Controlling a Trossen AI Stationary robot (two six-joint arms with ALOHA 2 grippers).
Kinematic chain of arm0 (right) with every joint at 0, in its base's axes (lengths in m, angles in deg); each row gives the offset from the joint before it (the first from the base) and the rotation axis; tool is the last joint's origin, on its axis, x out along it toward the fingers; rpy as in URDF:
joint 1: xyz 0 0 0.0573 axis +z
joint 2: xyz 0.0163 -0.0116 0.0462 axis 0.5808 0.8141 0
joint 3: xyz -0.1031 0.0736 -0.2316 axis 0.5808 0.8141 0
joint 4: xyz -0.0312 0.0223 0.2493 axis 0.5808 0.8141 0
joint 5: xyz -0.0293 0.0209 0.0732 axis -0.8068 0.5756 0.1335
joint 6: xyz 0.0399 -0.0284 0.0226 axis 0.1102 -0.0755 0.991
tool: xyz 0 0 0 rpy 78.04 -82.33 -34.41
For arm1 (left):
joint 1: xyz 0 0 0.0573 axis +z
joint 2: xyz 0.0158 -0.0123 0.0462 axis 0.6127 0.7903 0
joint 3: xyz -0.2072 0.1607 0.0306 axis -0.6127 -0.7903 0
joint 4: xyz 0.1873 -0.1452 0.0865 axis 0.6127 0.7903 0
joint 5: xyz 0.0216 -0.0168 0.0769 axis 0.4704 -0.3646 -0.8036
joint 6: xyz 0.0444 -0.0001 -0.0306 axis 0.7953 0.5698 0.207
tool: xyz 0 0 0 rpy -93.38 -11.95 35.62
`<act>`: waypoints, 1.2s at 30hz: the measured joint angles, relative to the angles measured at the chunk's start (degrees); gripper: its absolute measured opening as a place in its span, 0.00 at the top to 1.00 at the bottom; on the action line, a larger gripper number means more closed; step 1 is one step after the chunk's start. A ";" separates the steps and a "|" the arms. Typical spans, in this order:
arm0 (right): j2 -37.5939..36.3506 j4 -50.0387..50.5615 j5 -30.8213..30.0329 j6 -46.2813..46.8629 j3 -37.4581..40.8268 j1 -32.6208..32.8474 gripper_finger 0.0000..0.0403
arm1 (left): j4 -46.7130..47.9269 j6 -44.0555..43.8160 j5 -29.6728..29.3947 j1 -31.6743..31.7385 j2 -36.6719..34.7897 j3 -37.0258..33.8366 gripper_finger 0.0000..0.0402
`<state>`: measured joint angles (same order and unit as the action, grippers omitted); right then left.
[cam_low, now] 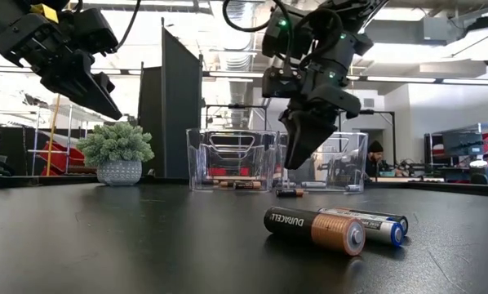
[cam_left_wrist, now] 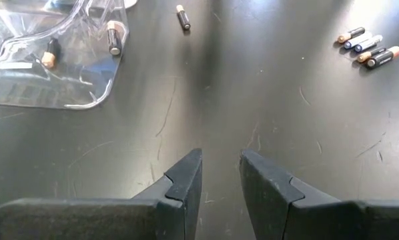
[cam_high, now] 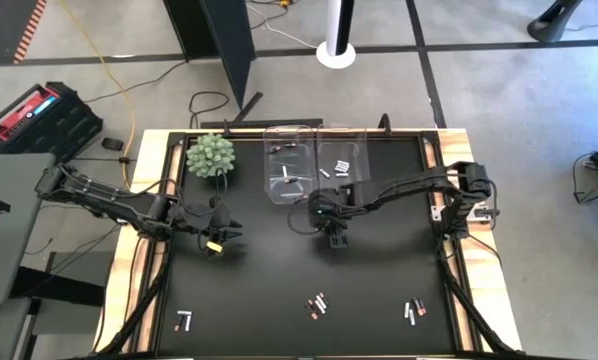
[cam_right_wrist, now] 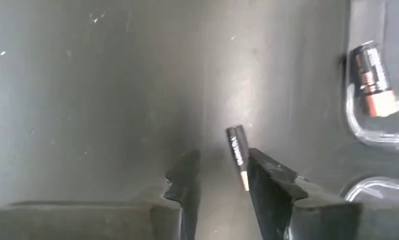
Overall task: Sort batteries
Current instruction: Put the small black battery into the left transparent bin
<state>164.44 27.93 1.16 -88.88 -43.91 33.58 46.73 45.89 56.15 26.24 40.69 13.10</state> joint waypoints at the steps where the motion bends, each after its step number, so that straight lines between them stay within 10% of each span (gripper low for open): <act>1: -0.19 0.42 -0.29 -0.26 0.04 0.31 0.64 | 0.01 -0.08 0.00 -0.01 -0.01 0.00 0.76; 13: -1.43 1.56 -6.70 -16.73 -0.72 3.52 0.65 | 0.07 0.43 -0.26 0.01 0.01 0.00 0.76; 20: 0.28 0.62 -20.69 -24.11 -0.79 4.43 0.64 | 0.50 0.38 -0.30 0.00 0.00 0.00 0.76; 36: 8.43 1.74 -19.29 -24.67 -2.57 7.73 0.66 | 0.71 0.07 -0.33 -0.01 -0.01 0.00 0.76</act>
<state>172.87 29.67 -18.12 -113.55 -46.48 41.31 47.45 45.96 55.82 26.23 40.67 13.10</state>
